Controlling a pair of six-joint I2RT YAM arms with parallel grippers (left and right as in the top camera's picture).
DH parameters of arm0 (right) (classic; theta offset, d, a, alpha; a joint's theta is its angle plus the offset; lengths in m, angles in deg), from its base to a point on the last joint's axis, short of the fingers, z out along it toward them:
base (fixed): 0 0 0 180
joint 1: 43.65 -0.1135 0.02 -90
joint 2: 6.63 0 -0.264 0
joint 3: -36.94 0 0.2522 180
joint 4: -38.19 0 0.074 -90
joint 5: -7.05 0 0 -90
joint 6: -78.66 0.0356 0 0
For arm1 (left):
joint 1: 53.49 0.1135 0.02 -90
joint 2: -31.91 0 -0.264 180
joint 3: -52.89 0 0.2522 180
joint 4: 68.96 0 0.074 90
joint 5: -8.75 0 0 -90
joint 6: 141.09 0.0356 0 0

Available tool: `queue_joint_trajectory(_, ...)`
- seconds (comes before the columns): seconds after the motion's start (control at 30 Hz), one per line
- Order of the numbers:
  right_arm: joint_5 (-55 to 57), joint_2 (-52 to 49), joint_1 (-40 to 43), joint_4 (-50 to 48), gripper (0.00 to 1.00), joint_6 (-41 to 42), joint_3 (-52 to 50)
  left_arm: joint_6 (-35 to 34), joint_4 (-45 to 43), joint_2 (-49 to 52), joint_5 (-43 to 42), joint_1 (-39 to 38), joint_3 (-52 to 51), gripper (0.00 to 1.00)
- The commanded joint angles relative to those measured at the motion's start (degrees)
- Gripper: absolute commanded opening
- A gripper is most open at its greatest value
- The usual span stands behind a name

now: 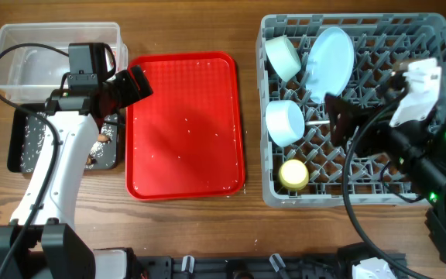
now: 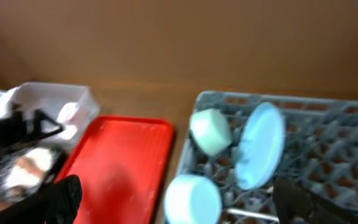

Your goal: Sort waste into correct bins and load items into the dishwasher rack

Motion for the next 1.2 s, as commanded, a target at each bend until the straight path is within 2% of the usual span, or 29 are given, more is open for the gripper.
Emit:
queue_joint_trajectory(0.0,3.7,6.0,2.4,-8.4,1.00,-6.0,-10.8,0.5,0.0,0.5,0.3,0.5,0.4,1.00)
queue_joint_trajectory(0.13,-1.7,18.7,6.4,-27.1,1.00,-5.7,-33.2,0.5,0.0,0.5,0.3,0.5,0.4,1.00)
queue_joint_trajectory(0.27,-1.3,32.4,8.4,-44.3,1.00,-5.8,-56.4,0.5,0.0,0.5,0.3,0.5,0.4,1.00)
queue_joint_trajectory(0.37,-1.3,40.8,8.5,-51.3,1.00,-5.6,-69.1,0.5,0.0,0.5,0.3,0.5,0.4,1.00)
queue_joint_trajectory(0.47,-1.3,45.8,8.5,-55.4,1.00,-5.6,-76.9,0.5,0.0,0.5,0.3,0.5,0.4,1.00)
queue_joint_trajectory(0.67,-1.5,52.7,8.5,-52.9,1.00,-5.6,-82.0,0.5,0.0,0.6,0.3,0.5,0.4,1.00)
queue_joint_trajectory(1.17,-1.5,52.3,8.5,-52.0,1.00,-5.6,-82.0,0.5,0.0,0.5,0.3,0.5,0.4,1.00)
